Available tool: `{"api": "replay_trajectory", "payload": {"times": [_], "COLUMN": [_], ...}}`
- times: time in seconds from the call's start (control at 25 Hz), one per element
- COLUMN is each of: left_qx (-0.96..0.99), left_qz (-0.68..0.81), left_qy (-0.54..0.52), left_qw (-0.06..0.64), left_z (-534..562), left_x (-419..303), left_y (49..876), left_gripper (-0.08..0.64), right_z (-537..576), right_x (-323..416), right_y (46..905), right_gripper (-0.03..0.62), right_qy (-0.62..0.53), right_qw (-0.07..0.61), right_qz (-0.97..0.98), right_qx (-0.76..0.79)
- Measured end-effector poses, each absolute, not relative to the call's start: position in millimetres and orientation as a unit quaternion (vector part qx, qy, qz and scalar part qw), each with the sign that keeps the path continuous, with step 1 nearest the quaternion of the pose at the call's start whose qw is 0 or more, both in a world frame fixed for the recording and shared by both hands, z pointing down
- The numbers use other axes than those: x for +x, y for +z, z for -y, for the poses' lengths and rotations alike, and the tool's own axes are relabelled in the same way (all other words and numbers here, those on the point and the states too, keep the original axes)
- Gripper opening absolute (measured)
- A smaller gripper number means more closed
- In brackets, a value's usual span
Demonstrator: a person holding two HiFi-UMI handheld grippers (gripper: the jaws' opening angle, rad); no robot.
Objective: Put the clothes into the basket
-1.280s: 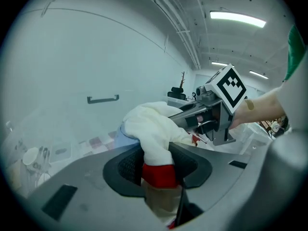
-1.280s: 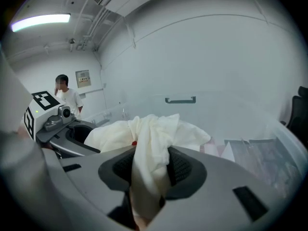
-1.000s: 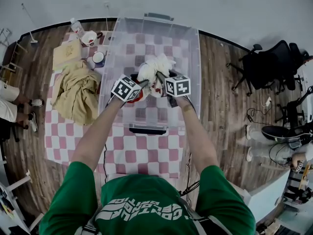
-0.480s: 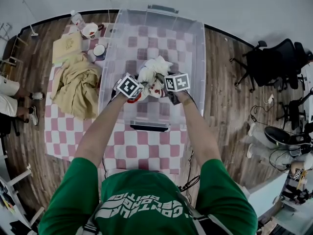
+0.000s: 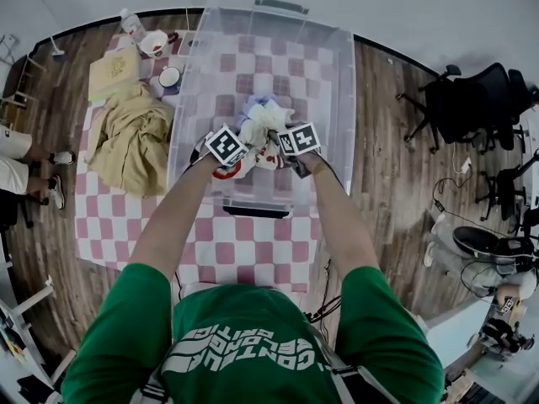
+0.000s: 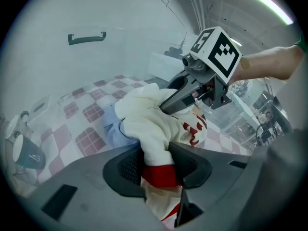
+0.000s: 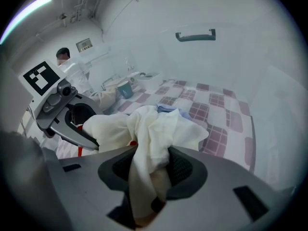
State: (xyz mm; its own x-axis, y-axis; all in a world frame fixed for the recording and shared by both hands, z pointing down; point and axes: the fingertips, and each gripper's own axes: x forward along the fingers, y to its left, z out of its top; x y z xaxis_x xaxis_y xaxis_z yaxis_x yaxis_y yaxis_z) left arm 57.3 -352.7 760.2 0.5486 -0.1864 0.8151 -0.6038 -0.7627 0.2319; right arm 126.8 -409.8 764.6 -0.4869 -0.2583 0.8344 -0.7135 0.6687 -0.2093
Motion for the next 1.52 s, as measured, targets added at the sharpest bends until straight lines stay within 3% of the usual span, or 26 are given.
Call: {"api": "replay_trajectory", "payload": {"times": [0.32,0.52,0.64,1.04,1.4,1.52], "left_qx": [0.842,0.843,0.843,0.851,0.871,0.877], "left_qz": [0.237,0.256,0.281,0.316,0.355,0.378], "left_qy": [0.417,0.41,0.39,0.345,0.278,0.243], "left_qw": [0.247,0.235,0.242,0.238,0.196,0.171], "left_z": [352.5,361.1,370.5,390.1,410.7,416.6], "left_x": [55.5,53.8,51.4,48.3,43.8,37.6], "left_y": [765.9,766.0,759.0,736.9,682.5,652.6], "left_gripper": [0.153,0.22,0.273,0.284,0.278,0.205], "right_z": [410.3,421.5,425.6,443.1,458.8,457.5], "right_x": [130.8,138.0,139.9,141.2,138.3,141.1], "right_y": [770.2,765.5,761.6,741.0,676.2,644.5], "right_gripper": [0.167,0.256,0.265,0.265,0.264,0.187], "right_qy": [0.275,0.28,0.281,0.23,0.169,0.154], "right_qw": [0.418,0.402,0.395,0.385,0.317,0.284], "right_qz": [0.812,0.808,0.808,0.816,0.848,0.857], "right_qx": [0.301,0.327,0.336,0.364,0.389,0.401]}}
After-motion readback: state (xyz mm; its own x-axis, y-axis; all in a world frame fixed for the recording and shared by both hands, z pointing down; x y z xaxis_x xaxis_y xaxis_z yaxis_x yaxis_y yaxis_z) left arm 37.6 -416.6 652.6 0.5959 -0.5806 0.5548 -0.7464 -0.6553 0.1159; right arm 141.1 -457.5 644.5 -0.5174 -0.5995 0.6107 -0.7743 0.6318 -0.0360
